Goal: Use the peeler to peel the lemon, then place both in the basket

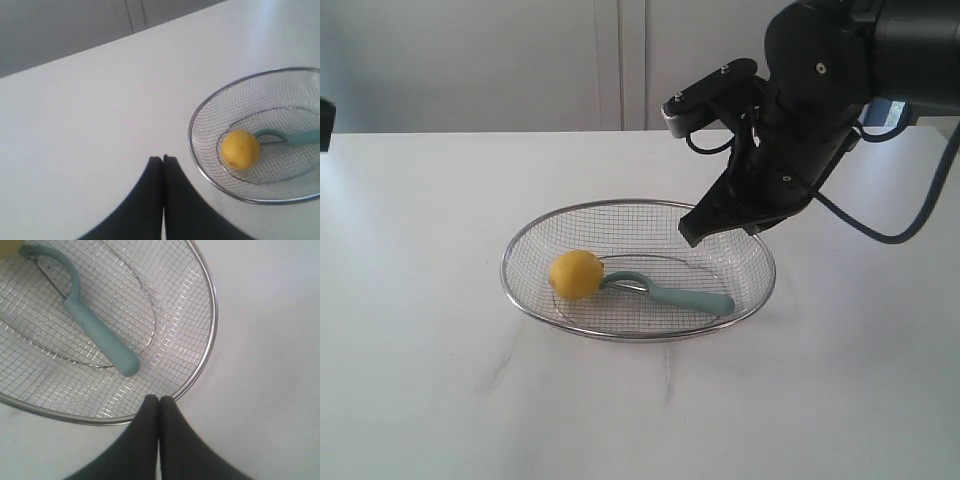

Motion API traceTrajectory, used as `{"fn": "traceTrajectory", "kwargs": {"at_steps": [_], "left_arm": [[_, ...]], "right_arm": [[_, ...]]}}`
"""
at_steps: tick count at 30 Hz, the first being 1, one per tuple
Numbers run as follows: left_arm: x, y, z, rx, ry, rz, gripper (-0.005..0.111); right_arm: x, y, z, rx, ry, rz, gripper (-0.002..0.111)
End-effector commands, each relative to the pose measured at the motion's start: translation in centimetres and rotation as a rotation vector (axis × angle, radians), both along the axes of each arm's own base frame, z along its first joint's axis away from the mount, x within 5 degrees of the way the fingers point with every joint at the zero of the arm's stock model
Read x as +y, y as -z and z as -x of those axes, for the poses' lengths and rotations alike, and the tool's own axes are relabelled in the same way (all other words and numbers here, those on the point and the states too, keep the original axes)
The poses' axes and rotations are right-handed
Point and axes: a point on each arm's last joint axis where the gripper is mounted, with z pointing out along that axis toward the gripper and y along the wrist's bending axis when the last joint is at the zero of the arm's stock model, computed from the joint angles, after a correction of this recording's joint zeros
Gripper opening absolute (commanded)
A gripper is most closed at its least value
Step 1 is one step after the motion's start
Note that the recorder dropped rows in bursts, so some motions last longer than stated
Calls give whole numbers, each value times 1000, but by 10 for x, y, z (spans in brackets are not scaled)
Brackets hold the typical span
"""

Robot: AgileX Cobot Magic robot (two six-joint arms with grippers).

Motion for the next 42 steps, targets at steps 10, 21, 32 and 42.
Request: {"fn": "traceTrajectory", "kwargs": {"at_steps": [10,21,32,42], "left_arm": [[53,146,98,-268,-341,284,1],[59,168,127,-464,-380,313,1],[59,169,127,-460,-378,303,1],[56,198,133,-208,-230,-83,1]], "right_arm": [[-2,-2,2,-8,0,-5,0],[-2,-2,2,-8,0,-5,0],[1,-3,-1,-44,-11,-33,0],[1,-3,-1,-45,-12,-34,0]]}}
